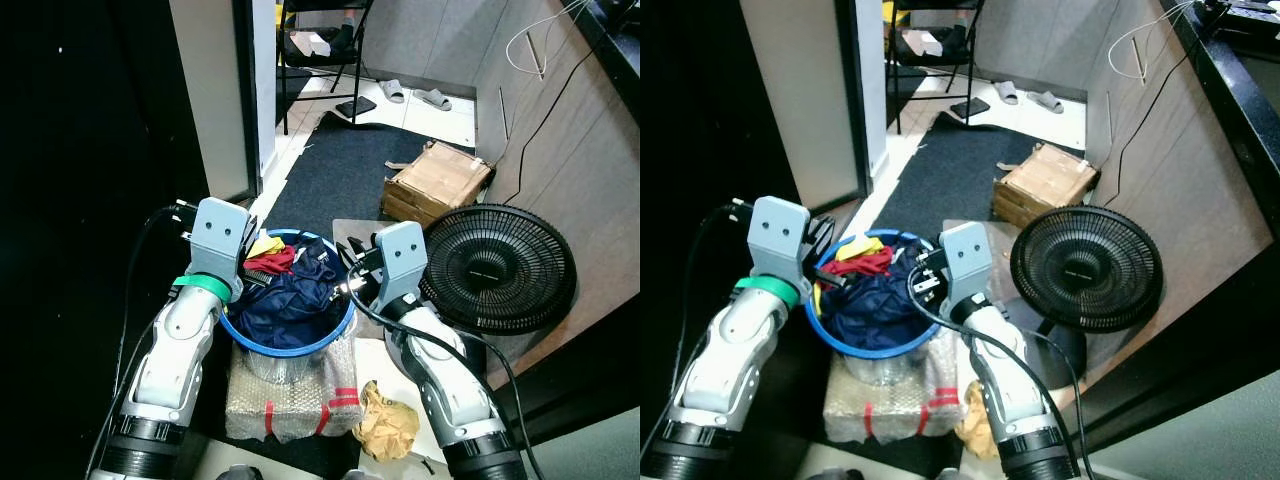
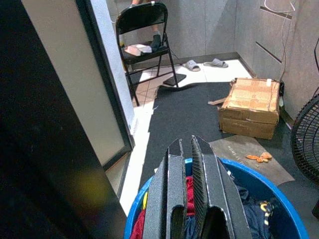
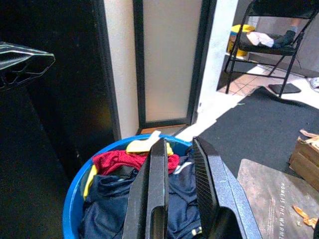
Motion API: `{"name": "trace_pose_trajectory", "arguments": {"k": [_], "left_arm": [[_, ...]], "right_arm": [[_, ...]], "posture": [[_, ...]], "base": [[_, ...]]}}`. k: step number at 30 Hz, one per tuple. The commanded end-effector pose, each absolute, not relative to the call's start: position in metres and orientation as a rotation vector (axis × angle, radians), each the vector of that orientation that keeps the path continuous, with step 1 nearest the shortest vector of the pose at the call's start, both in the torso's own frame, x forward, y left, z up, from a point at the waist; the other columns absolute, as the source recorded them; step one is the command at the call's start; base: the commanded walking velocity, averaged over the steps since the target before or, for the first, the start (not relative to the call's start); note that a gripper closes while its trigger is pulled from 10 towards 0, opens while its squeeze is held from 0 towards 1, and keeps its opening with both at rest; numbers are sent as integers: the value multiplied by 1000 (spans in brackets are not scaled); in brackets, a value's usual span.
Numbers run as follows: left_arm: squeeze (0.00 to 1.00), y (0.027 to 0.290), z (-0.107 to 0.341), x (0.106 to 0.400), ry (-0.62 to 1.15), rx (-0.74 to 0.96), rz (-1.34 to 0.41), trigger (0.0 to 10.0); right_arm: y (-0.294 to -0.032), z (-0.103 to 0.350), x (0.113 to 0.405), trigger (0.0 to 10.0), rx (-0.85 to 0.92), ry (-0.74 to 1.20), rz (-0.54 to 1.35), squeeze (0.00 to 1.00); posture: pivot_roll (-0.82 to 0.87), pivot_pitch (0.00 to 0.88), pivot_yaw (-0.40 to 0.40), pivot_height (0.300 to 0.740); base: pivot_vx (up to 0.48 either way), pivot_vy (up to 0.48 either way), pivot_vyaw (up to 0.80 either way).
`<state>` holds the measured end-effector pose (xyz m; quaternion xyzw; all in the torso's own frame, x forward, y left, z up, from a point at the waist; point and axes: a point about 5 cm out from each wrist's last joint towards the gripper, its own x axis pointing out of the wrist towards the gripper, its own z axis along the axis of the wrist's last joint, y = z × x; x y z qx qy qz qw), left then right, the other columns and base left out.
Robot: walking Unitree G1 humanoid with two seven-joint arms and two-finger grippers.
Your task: Clothes washing
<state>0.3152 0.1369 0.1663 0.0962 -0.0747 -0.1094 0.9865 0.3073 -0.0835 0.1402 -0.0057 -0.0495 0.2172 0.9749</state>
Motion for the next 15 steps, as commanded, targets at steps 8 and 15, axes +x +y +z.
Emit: {"name": "trace_pose_trajectory", "arguments": {"k": [8,15], "left_arm": [[0,136,162,315,-131,188,-223,10000],[0,137,162,315,-130,186,-220,10000]], "right_arm": [[-84,135,306,10000,-12,-76,438,0],[-84,135,306,10000,-10,-75,437,0]], "posture": [[-9,9,-1,640],[-9,16,-1,620]], "base": [[0,0,0],[0,0,0]]}}
